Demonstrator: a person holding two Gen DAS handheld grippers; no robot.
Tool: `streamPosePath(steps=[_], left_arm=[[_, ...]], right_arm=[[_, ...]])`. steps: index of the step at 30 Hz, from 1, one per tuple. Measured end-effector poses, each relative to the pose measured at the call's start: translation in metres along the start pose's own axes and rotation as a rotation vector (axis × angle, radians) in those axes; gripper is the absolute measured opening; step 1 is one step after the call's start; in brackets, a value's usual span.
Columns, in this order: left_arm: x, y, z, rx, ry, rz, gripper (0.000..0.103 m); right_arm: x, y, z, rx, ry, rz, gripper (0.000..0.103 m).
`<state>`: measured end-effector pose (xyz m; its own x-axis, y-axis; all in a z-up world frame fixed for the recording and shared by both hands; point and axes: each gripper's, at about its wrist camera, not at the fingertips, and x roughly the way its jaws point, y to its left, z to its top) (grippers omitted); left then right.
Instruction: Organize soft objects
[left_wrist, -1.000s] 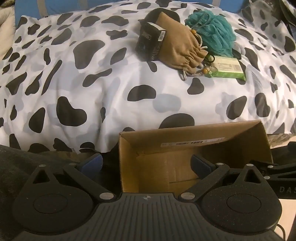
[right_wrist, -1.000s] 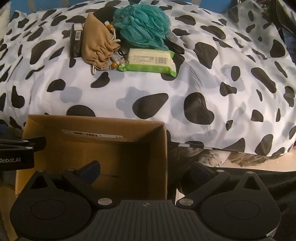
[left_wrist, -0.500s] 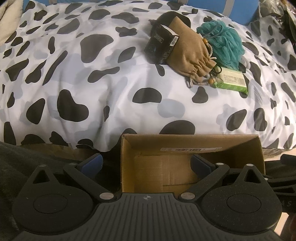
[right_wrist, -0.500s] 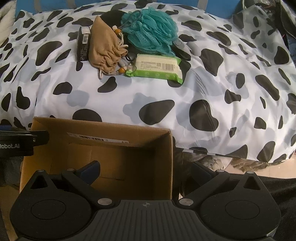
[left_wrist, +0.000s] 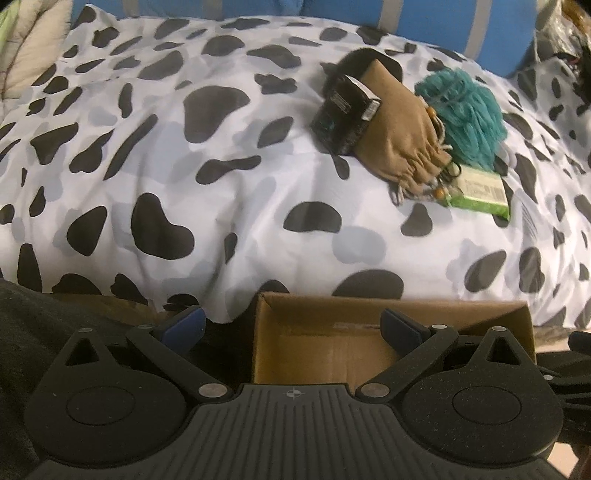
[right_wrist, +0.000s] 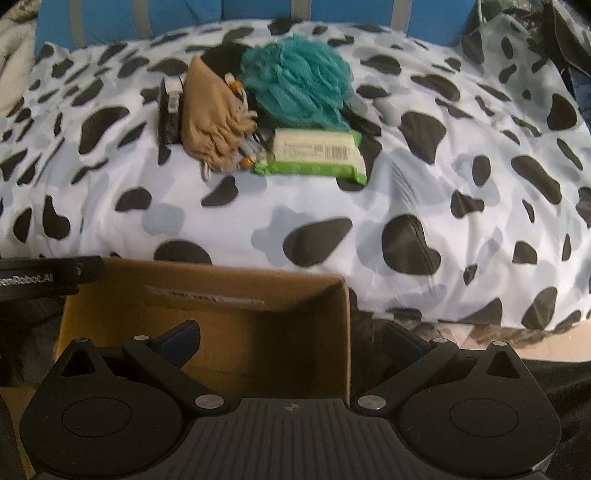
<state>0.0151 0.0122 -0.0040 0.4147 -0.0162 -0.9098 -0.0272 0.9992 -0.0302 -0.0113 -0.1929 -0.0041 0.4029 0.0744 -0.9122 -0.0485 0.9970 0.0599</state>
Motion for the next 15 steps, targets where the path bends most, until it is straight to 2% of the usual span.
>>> streamPosePath(steps=[3,6,9,15], left_arm=[[0.0013,0.0012,0.0004,-0.018,-0.011,-0.006,0.103],[0.0039,-0.0008,-0.0003,-0.016,-0.011,-0.012,0.103],[0.0058,-0.0034,0.0001,0.001,-0.01,-0.001,0.103],[0.0086,-0.0006,0.003,-0.013,0.005,-0.027,0.103]], right_arm=[[0.0003,-0.0022,0.0025,0.013,-0.018,0.0,0.103],[0.002,-0.004,0.0034,0.026,-0.033,-0.041,0.103],[-0.004,-0.0029,0.0016,0.008,-0.121,-0.052,0.103],[-0.001,-0.0035,0.0058,-0.014,-0.127,-0.002,0.103]])
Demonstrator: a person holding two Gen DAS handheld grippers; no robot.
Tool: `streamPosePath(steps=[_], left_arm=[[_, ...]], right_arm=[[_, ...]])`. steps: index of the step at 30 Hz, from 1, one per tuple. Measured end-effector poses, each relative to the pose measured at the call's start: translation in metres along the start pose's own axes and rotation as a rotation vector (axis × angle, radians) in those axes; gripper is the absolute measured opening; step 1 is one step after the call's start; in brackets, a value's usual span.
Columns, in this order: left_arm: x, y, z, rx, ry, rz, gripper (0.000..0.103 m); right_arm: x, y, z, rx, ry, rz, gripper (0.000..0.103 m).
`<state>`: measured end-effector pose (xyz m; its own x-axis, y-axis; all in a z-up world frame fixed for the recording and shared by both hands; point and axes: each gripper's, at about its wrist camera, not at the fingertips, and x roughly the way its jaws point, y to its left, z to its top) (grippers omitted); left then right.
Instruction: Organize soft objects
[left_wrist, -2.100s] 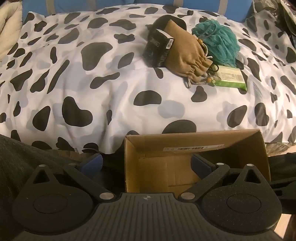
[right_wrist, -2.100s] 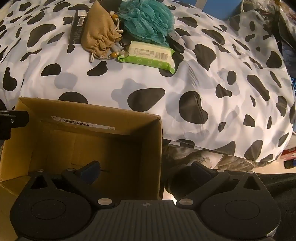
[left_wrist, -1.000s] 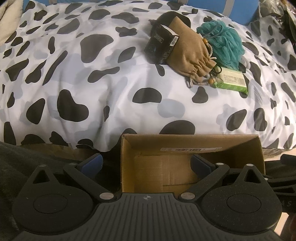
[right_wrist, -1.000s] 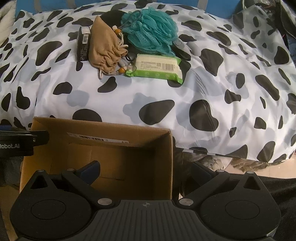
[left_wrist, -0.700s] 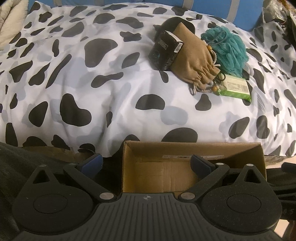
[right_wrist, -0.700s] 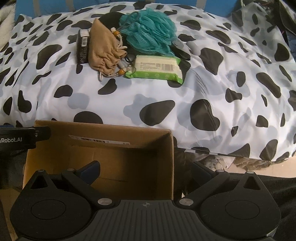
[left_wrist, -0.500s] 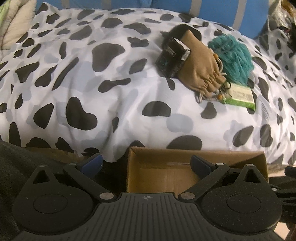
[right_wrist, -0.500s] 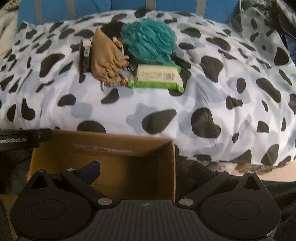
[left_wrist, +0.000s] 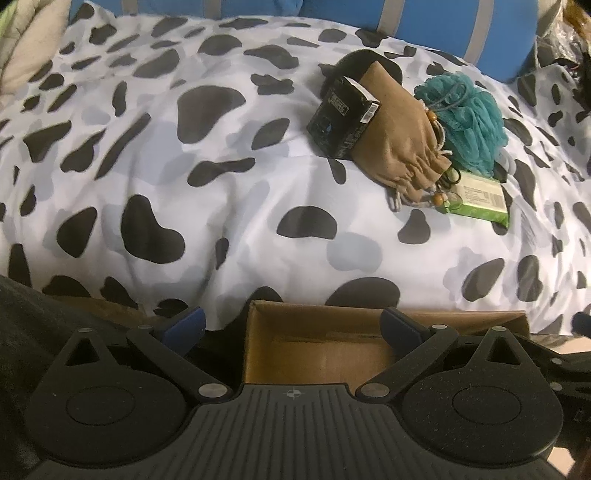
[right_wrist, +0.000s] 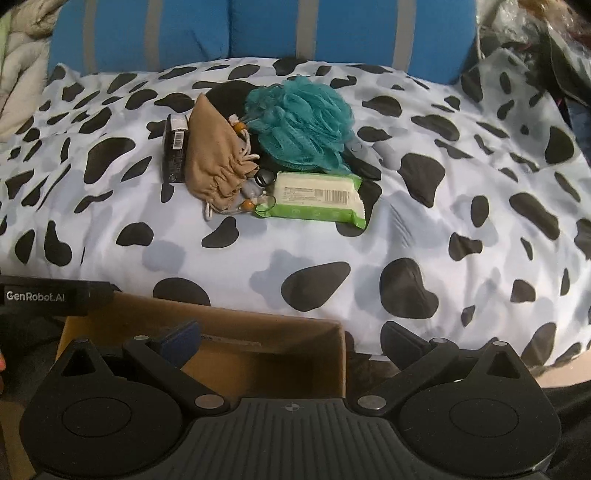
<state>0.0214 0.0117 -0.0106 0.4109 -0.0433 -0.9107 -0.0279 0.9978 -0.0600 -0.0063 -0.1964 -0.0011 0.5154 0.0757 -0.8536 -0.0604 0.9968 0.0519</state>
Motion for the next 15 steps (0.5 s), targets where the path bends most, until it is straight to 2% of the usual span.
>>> streamPosePath(steps=[7,11,15], left_arm=[[0.002,0.006,0.008,-0.039,0.012,-0.018,0.103],[-0.01,0.017,0.014,-0.132,-0.065,-0.024,0.103],[-0.012,0.02,0.017,-0.146,-0.089,-0.016,0.103]], right_arm=[[-0.009,-0.008,0.002,0.054,-0.068,0.003,0.103],[-0.012,-0.016,0.007,0.052,-0.096,-0.032,0.103],[-0.014,-0.027,0.012,0.091,-0.109,-0.046,0.103]])
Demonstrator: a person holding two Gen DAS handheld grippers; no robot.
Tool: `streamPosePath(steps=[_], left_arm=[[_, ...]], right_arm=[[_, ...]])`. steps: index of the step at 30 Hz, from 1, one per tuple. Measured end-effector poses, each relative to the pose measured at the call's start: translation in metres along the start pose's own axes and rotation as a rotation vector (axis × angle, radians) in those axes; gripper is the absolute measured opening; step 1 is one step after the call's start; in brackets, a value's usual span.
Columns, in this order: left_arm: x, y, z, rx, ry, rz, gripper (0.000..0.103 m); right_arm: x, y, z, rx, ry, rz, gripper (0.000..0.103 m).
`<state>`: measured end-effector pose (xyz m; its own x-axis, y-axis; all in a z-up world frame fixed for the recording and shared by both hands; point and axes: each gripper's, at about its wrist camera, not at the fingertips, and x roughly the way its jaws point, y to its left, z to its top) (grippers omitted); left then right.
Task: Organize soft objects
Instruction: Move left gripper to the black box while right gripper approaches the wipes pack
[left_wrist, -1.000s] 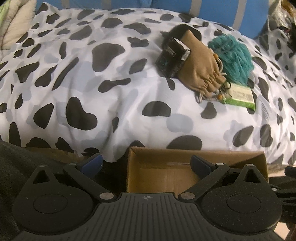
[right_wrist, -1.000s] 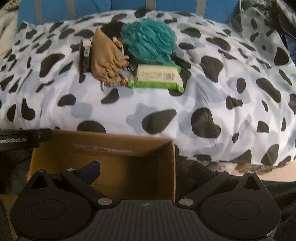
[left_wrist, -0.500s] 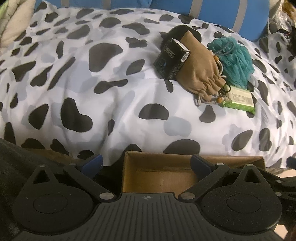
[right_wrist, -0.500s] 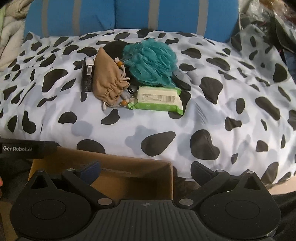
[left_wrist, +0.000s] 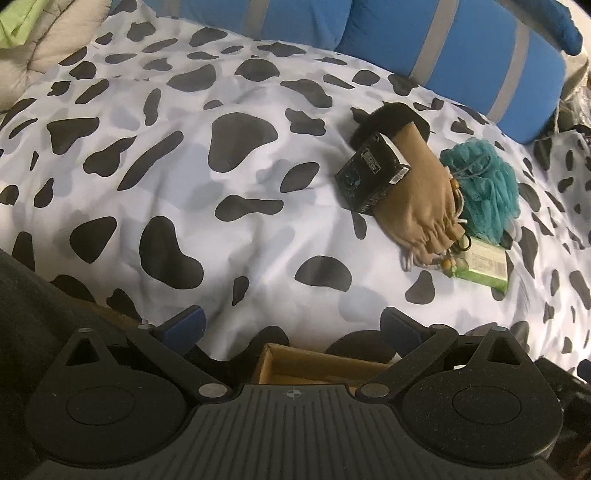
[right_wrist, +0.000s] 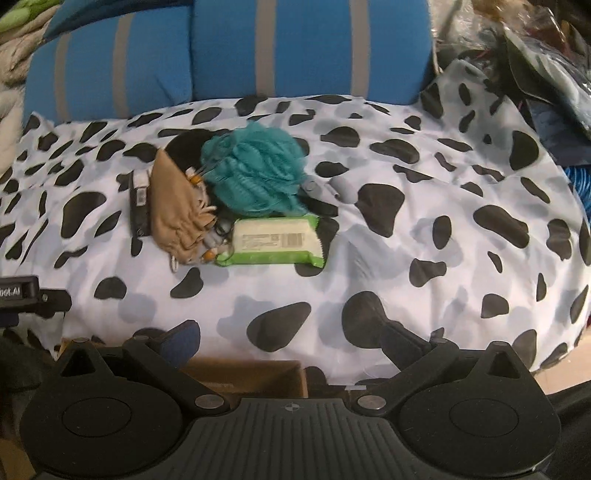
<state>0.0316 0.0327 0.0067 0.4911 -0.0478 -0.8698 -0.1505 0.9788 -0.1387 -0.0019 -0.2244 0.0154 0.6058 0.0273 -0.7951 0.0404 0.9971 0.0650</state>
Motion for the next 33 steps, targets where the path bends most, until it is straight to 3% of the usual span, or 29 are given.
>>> streamPosePath(steps=[9,18,25,33], left_arm=[[-0.006,-0.019,0.006,0.134,-0.024,-0.005,0.103],[-0.007,-0.024,0.025,0.258,-0.048,-0.065,0.103],[0.004,-0.017,0.051,0.264,-0.069,-0.08,0.103],[0.021,-0.004,0.081,0.198,-0.086,-0.086,0.103]], right_arm=[[0.006,0.0,0.012,-0.084,0.016,-0.012,0.103],[0.017,-0.015,0.036,-0.09,0.0,0.042,0.103],[0.049,-0.023,0.054,-0.063,0.034,0.047,0.102],[0.091,-0.017,0.076,-0.084,0.077,0.075,0.092]])
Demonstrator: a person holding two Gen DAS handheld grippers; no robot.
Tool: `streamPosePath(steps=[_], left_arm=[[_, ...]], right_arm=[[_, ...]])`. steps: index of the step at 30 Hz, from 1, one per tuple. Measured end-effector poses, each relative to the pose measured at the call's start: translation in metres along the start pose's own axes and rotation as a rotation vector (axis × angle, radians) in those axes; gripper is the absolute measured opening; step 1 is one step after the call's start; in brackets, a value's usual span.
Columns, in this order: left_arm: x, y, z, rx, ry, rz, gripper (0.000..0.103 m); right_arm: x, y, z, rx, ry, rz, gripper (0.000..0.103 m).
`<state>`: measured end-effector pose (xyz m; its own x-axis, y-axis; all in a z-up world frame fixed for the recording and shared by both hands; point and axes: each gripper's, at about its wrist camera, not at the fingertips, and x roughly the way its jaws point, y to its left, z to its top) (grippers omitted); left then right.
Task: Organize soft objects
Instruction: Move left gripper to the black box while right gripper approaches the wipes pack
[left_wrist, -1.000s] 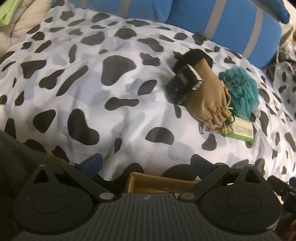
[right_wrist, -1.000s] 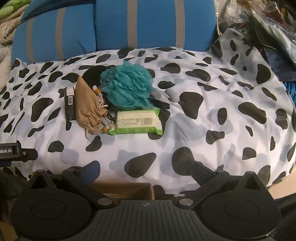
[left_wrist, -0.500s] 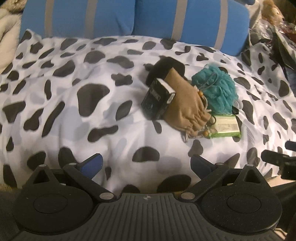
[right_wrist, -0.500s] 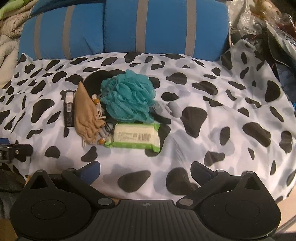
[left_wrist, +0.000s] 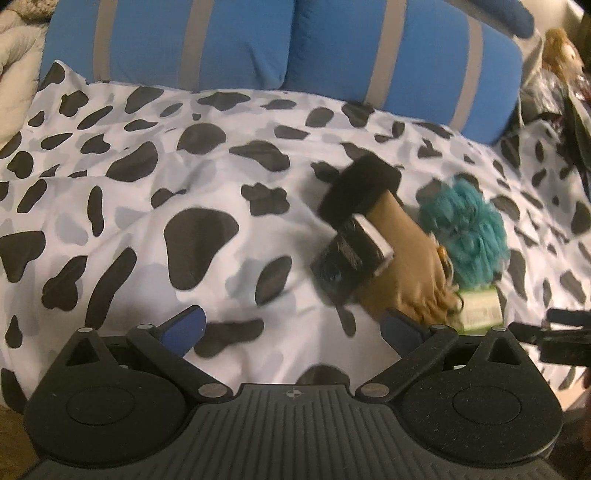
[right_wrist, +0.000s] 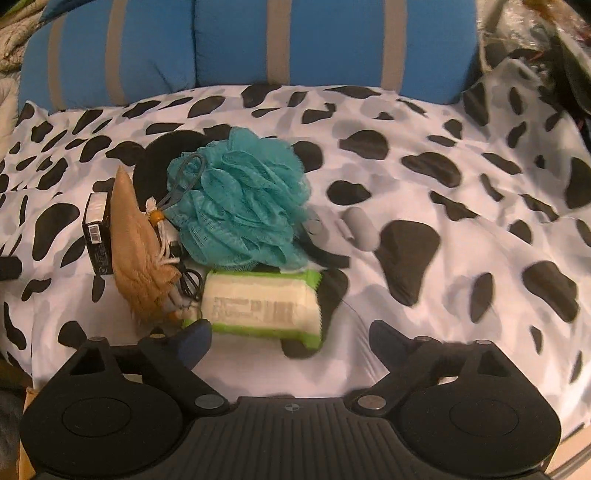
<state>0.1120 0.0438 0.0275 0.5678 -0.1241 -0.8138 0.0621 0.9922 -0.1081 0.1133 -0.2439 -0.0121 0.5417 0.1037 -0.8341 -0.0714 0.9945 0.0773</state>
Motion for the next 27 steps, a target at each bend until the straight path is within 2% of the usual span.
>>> streamPosePath(steps=[7,13,22,27], left_arm=[[0.015,-0.004,0.012,0.044,-0.013,0.004,0.103],[0.025,-0.007,0.016,0.07,0.011,-0.009,0.103],[0.034,-0.006,0.024,0.049,0.02,-0.013,0.103],[0.04,-0.007,0.025,0.055,0.032,-0.006,0.103]], right_arm=[[0.029,0.007,0.012,-0.03,0.032,-0.019,0.09],[0.042,0.002,0.013,0.011,0.069,-0.029,0.088],[0.056,0.015,0.016,0.002,0.081,0.014,0.088],[0.064,0.024,0.017,-0.003,0.089,0.008,0.089]])
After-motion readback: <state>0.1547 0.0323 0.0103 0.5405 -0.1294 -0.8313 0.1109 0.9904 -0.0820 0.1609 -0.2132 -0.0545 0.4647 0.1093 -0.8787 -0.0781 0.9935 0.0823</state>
